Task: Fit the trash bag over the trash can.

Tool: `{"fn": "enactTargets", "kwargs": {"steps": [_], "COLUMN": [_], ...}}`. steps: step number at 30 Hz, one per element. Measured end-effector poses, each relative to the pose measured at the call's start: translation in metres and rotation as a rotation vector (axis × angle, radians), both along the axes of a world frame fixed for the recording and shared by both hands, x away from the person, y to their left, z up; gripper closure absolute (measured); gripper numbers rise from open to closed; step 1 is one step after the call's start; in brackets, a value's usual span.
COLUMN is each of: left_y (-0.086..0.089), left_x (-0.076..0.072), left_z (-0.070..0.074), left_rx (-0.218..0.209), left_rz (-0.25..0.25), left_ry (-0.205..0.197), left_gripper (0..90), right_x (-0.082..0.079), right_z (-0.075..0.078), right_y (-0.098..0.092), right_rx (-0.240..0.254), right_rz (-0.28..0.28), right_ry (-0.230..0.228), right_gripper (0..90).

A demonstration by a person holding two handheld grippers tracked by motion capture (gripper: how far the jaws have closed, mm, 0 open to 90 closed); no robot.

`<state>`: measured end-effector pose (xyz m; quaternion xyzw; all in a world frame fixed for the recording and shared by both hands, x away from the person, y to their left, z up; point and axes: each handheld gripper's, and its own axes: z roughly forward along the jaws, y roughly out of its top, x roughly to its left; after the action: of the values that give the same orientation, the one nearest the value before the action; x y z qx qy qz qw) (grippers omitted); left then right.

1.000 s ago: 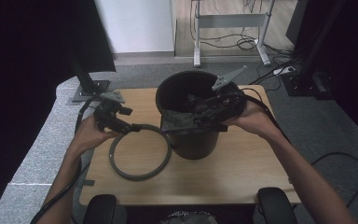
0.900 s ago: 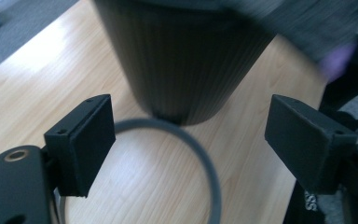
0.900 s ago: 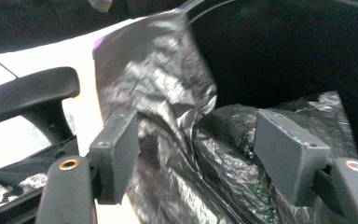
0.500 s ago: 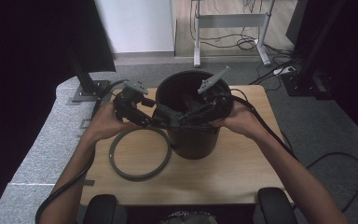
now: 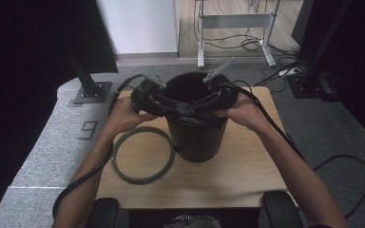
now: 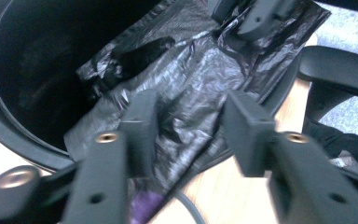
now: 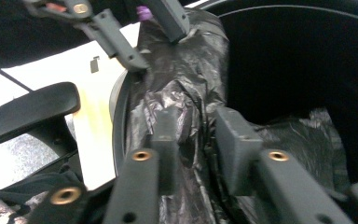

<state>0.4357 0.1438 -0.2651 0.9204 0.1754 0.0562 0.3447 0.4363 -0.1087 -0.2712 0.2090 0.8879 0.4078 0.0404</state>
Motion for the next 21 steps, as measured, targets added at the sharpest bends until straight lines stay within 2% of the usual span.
{"fn": "enactTargets", "kwargs": {"steps": [4, 6, 10, 13, 15, 17, 18, 21], "left_y": [0.001, 0.001, 0.0, -0.001, -0.002, -0.002, -0.002, 0.0], "left_x": [0.001, 0.001, 0.0, -0.001, -0.001, -0.001, -0.002, -0.002], "left_z": [0.0, 0.001, 0.002, 0.003, 0.003, 0.003, 0.003, 0.003], "left_rx": [-0.001, -0.007, -0.018, -0.037, -0.035, -0.039, -0.037, -0.028], "left_rz": [0.001, 0.001, -0.011, -0.025, -0.031, -0.038, -0.038, -0.033], "left_ry": [-0.012, -0.018, -0.02, -0.016, -0.017, -0.013, -0.013, -0.02], "left_gripper": [75.1, 79.4, 81.6, 81.6, 81.6, 81.6, 81.6, 80.3], "right_x": [-0.002, -0.004, -0.004, -0.001, 0.002, 0.005, 0.006, 0.008], "right_z": [0.006, 0.009, 0.01, 0.006, 0.002, -0.002, -0.004, -0.006], "right_y": [-0.001, 0.0, 0.004, 0.009, 0.014, 0.018, 0.019, 0.022], "right_rx": [0.001, 0.003, 0.0, -0.029, -0.044, -0.058, -0.064, -0.072], "right_rz": [-0.006, -0.008, -0.007, -0.007, -0.012, -0.009, -0.008, -0.007], "right_ry": [-0.019, -0.026, -0.036, -0.052, -0.052, -0.055, -0.057, -0.065], "right_gripper": [56.8, 54.1, 51.6, 51.7, 56.8, 66.0, 74.1, 85.0]}}
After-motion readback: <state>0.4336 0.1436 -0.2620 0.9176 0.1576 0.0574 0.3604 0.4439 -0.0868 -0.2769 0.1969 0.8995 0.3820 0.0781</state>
